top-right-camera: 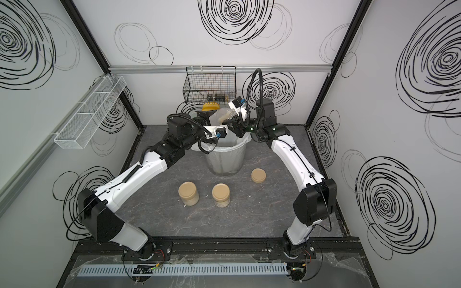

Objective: Empty moldy rice from jars
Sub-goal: Pour the moldy rice from the jar into the trash bin.

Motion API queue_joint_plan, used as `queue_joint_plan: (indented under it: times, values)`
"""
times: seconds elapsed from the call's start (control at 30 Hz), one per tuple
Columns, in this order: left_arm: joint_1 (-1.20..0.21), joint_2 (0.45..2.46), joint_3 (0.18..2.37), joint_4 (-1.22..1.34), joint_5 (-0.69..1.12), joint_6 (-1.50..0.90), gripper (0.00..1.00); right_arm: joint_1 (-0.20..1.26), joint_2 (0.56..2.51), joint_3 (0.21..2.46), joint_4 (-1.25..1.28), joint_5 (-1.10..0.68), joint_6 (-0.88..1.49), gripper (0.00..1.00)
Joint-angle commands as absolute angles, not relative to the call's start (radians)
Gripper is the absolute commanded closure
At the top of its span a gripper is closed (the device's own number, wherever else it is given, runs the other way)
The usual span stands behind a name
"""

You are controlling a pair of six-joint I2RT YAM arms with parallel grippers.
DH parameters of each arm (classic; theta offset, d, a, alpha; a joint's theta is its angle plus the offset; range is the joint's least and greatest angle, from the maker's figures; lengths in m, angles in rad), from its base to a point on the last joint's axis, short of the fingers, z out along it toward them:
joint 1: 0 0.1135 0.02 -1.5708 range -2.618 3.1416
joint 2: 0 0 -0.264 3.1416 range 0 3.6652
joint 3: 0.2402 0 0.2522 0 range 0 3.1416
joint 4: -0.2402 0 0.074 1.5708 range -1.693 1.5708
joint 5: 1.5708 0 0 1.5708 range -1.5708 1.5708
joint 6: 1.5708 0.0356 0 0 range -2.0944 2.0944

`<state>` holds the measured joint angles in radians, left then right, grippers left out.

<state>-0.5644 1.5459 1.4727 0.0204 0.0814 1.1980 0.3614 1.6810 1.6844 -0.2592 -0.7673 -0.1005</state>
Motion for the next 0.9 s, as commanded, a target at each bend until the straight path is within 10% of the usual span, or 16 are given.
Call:
queue_joint_plan:
  times: [0.0,0.53,0.87]
  values:
    - [-0.568,1.502,1.451,0.077,0.044,1.260,0.04,0.359,1.663,1.733,-0.157,-0.737,-0.097,1.00]
    - [-0.573,1.404,1.348,0.083,0.060,1.126,0.04,0.339,1.667,1.700,-0.101,-0.743,-0.058,1.00]
    - [-0.527,1.352,1.437,0.207,0.130,0.302,0.04,0.370,1.664,1.694,-0.094,-0.772,-0.084,1.00]
